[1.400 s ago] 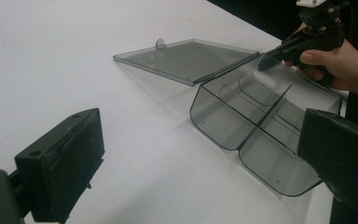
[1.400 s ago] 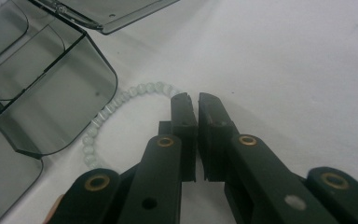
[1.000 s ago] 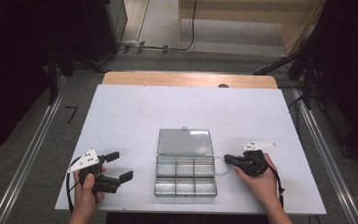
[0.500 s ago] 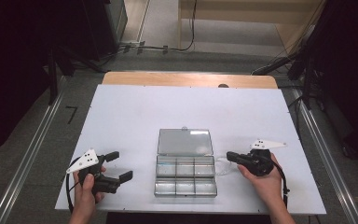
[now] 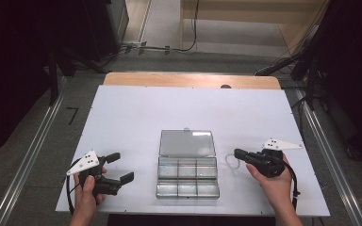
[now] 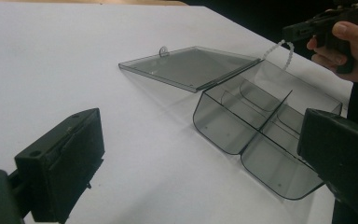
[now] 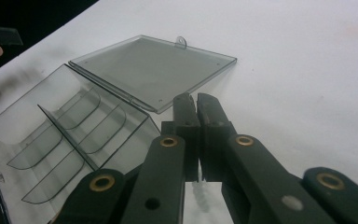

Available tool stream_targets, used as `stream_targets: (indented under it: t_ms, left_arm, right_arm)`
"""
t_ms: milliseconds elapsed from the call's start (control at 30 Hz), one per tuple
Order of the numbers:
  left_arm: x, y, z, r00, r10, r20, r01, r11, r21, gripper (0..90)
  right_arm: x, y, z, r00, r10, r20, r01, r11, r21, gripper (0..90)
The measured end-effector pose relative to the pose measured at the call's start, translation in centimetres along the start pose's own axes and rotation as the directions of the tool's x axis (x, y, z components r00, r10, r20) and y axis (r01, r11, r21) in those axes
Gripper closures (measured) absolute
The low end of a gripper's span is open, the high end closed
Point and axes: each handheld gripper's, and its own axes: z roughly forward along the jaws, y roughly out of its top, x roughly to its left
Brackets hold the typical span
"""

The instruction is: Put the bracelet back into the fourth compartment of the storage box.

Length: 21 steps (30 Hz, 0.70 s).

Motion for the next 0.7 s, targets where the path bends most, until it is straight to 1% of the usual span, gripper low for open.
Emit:
stream_targets:
  t_ms: [400,700]
  left_arm:
    - [0.0,0.0,0.0,1.0,0.001,0.001,-0.001,1.0,-0.002,0.3]
    - [0.0,0.0,0.0,1.0,0.002,0.0,-0.002,1.0,-0.003,0.3]
  right_arm:
    - [0.5,0.7,-1.0,0.9999,-0.01,-0.001,0.01,0.999,-0.041,85.7]
    - [1.0,1.0,-1.4,0.9999,-0.013,-0.004,0.013,0.998,-0.057,85.6]
